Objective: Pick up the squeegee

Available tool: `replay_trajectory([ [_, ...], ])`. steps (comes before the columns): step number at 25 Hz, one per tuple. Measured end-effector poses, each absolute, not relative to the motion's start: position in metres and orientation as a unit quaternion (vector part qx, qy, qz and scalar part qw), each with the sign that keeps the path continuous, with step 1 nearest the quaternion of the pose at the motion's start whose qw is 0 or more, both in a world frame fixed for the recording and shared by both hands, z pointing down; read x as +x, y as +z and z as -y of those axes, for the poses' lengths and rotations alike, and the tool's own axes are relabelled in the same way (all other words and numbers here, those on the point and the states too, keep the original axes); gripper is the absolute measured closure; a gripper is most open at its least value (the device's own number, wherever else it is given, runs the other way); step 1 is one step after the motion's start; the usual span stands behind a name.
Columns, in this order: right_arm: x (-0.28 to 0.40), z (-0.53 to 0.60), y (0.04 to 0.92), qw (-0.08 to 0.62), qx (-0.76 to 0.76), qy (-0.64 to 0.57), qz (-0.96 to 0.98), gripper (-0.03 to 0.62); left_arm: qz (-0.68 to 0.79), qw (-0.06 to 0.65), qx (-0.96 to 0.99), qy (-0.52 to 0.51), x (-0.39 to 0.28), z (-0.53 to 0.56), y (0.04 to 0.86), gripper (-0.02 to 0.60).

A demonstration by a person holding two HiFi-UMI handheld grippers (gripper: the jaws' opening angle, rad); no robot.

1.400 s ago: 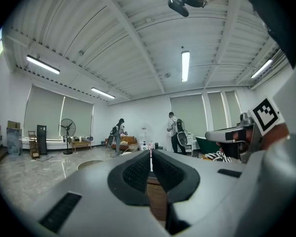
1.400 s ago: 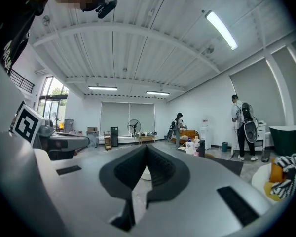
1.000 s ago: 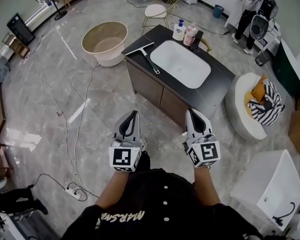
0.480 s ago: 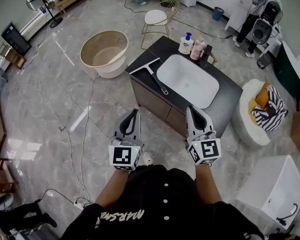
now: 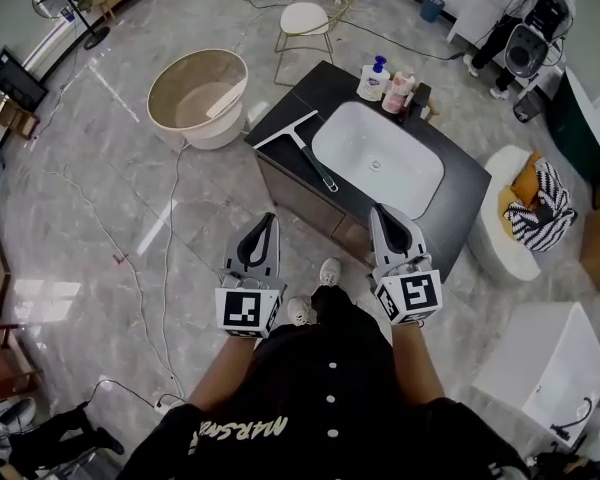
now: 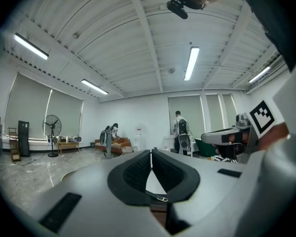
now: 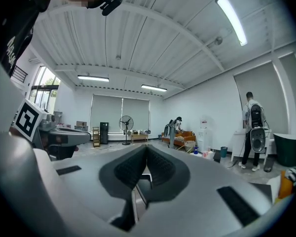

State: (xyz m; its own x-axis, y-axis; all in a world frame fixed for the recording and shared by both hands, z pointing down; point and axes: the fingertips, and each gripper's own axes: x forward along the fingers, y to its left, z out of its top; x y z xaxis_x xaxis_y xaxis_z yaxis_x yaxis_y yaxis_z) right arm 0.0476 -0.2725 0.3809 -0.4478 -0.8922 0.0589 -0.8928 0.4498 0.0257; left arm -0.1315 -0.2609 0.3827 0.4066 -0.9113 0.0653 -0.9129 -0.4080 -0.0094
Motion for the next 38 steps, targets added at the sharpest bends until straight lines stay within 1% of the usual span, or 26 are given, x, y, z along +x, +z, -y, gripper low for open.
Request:
replay_trajectory([
  [6,0.045,0.324,0.401,0.043,0.506,0.02,0.861,0.597,0.556,0.017,0.83,0.037,-0.132,0.301,0.395,0.563],
  [13,0.031,0.392,0.44,0.104,0.46,0.04,0.881,0.591,0.574,0.029,0.817,0.05,-0.13,0.349,0.406,0.563],
  [17,0.017,0.428,0.48,0.149,0.426,0.07,0.89,0.561,0.58,0.049,0.811,0.061,-0.129,0.371,0.422,0.563],
  [22,0.0,0.466,0.555,0.222,0.382,0.132,0.888,0.469,0.585,0.081,0.803,0.077,-0.125,0.387,0.449,0.563],
  [24,-0.007,0.483,0.585,0.245,0.372,0.149,0.883,0.451,0.582,0.09,0.804,0.081,-0.124,0.397,0.461,0.563],
  [28,-0.019,0.497,0.639,0.295,0.346,0.179,0.873,0.43,0.586,0.125,0.795,0.096,-0.126,0.401,0.486,0.563],
  [31,-0.03,0.505,0.671,0.324,0.319,0.184,0.871,0.404,0.591,0.134,0.789,0.099,-0.127,0.408,0.502,0.563],
  [38,-0.054,0.526,0.707,0.366,0.304,0.167,0.863,0.41,0.598,0.161,0.777,0.112,-0.124,0.416,0.531,0.563],
])
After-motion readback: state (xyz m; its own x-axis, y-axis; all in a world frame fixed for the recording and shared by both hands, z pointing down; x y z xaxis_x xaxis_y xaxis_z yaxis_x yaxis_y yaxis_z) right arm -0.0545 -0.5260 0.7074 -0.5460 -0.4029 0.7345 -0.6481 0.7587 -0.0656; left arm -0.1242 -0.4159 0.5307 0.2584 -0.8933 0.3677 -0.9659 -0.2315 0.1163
